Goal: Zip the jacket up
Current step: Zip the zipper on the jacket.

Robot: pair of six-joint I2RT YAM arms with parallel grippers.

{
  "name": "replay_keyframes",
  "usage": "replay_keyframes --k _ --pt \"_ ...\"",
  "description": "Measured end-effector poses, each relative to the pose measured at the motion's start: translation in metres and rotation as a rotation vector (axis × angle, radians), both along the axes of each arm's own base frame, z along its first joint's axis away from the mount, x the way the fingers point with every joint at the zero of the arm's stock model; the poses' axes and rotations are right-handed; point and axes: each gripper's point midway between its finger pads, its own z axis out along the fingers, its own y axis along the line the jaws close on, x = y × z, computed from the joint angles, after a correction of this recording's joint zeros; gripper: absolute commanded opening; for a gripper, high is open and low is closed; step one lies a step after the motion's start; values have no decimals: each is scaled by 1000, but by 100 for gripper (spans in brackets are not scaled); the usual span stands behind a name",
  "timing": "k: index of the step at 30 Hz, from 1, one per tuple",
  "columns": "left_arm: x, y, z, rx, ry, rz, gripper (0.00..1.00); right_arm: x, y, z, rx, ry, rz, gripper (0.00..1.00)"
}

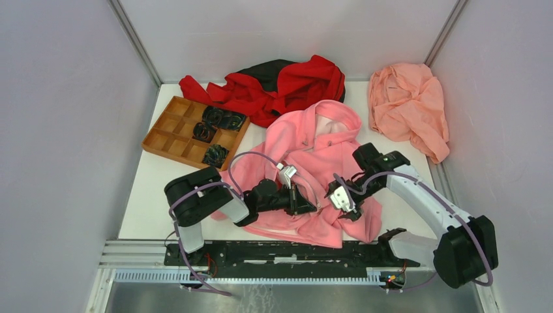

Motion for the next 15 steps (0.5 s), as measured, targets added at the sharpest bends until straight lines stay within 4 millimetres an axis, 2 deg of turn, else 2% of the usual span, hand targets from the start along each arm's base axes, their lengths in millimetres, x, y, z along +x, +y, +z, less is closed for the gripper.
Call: replay_keyframes --k 5,15 --pt "-1 0 0 -3 0 -8 2 8 2 3 -57 -92 112 76" --pt "-2 -1 -1 -10 -1 -17 2 -6 8 -6 -165 -249 360 66"
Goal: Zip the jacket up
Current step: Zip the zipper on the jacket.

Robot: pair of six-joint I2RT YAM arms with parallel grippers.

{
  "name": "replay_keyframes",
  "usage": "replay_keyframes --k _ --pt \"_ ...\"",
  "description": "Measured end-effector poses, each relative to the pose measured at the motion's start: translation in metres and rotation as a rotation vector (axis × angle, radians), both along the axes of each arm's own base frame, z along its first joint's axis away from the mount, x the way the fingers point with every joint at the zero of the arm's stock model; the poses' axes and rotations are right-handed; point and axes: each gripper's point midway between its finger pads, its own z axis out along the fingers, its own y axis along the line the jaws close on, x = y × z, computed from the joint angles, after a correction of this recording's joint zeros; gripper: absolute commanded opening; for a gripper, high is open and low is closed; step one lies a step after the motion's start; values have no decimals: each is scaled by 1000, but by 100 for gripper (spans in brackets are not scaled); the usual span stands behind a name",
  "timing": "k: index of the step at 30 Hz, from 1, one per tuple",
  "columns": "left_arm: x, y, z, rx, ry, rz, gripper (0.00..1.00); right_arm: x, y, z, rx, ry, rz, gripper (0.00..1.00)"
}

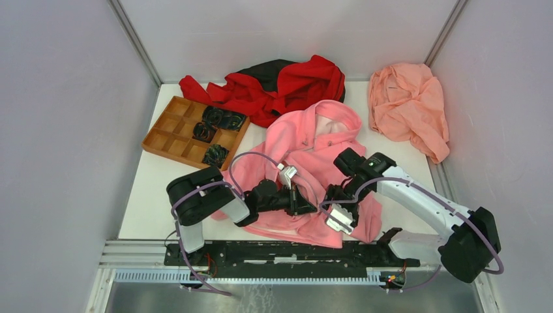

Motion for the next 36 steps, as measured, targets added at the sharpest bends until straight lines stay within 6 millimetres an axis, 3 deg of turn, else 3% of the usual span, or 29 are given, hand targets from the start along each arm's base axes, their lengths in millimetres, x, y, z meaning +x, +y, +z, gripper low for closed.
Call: replay_keyframes --k 5,15,25,36 --pt "0 0 0 -1 1 -2 2 -8 2 -5 -52 -67 121 54" --pt "-1 1 1 -5 3 -12 2 -20 3 -18 -171 -168 303 51" --pt "-2 0 1 -16 20 -7 2 -15 7 -24 -225 -255 384 45" --pt "-3 0 2 -25 23 -9 2 -5 24 -31 -234 -333 419 40"
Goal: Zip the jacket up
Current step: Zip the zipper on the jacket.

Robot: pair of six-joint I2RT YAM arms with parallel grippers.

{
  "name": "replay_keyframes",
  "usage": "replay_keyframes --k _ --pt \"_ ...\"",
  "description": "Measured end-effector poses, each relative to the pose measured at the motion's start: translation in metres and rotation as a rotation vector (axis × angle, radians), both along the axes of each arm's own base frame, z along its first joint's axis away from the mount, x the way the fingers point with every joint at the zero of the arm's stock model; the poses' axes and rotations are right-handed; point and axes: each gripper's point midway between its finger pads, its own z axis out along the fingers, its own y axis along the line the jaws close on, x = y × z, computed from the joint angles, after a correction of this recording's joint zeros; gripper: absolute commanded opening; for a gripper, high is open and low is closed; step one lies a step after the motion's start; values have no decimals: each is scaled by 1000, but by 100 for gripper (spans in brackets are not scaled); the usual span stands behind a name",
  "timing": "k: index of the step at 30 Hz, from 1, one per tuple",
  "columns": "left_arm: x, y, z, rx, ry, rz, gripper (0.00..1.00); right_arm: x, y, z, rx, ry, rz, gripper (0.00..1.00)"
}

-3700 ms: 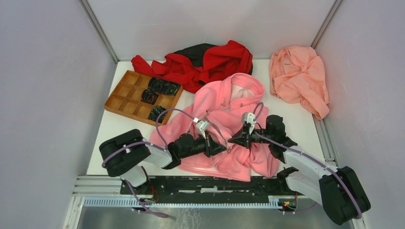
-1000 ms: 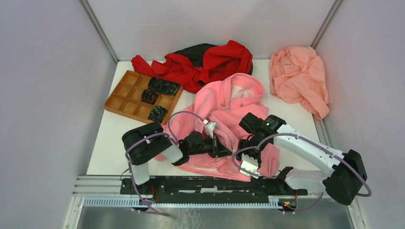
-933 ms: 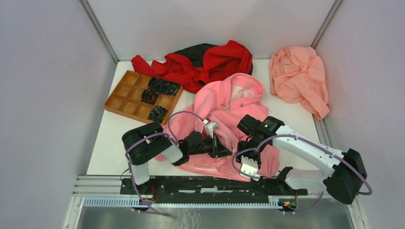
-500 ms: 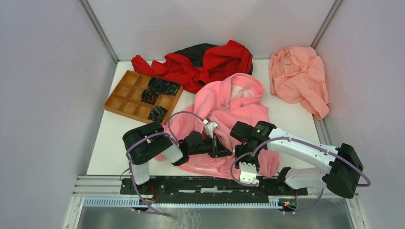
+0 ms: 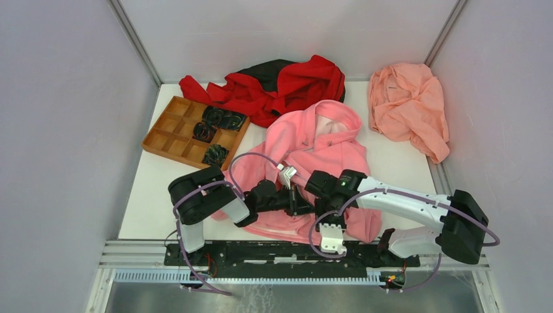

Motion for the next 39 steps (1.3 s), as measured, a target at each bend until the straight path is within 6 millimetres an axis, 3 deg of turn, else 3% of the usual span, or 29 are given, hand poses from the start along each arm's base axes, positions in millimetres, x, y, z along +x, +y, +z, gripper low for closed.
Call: replay_keyframes --k 8,14,23,29,33,36,39 --pt "-1 0 0 0 1 -2 2 5 9 -7 -21 -55 16 33" --pt "-1 0 0 -2 1 -4 2 7 3 -12 -49 -77 8 29" --pt "-1 0 0 -2 1 -4 2 -12 4 -8 -8 35 -136 31" --pt "-1 0 1 -3 1 -7 2 -23 21 42 241 133 -399 34" --pt "-3 1 0 -2 3 -14 2 -30 43 85 532 324 -687 38" --pt "-5 1 0 -3 5 -22 2 -33 41 86 634 513 -889 38" --pt "-6 2 1 -5 6 -28 2 -24 35 69 655 662 -1108 41"
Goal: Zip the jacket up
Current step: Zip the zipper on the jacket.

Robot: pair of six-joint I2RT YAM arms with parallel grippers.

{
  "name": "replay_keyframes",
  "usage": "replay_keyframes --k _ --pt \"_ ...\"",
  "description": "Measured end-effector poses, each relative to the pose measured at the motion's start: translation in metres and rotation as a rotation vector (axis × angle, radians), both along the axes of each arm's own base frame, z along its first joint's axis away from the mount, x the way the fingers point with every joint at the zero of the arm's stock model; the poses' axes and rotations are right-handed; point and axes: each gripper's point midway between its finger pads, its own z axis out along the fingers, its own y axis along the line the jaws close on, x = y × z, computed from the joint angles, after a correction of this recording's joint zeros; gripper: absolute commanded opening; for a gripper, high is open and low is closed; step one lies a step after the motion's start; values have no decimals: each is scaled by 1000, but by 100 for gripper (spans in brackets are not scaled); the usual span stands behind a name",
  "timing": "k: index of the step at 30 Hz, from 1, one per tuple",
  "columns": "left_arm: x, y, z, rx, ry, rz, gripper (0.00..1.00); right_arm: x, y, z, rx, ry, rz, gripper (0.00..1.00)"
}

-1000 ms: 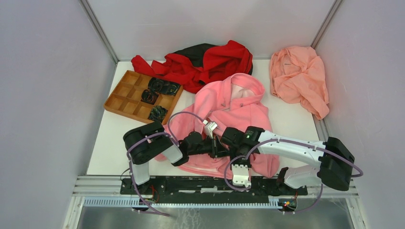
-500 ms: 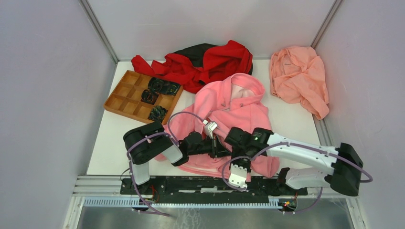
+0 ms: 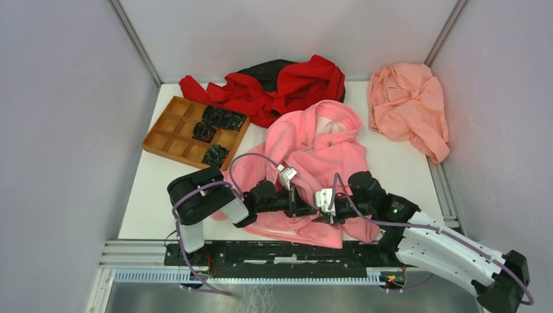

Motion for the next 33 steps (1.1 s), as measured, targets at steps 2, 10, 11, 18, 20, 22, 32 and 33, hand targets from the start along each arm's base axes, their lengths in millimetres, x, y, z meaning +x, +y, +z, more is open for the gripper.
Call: replay_keyframes --k 2,10,11,18,20,22,32,33 --pt "-1 1 0 -1 0 -3 2 1 -3 -17 18 127 -85 46" --pt "-7 1 4 -15 -1 -33 2 9 -18 -43 116 351 -283 59" --pt "-8 1 4 -17 1 -39 2 13 -19 -43 134 362 -307 58" --pt "-10 2 4 -18 2 -51 2 14 -26 -60 191 512 -396 41" --pt "-10 2 4 -18 3 -52 2 9 -25 -59 197 548 -387 42" --pt "-11 2 5 -19 2 -52 2 6 -24 -56 205 576 -380 42" --pt "-15 4 8 -16 9 -70 2 -3 -28 -64 171 799 -489 48" --pt "-15 4 8 -17 9 -71 2 -5 -30 -67 158 823 -508 50"
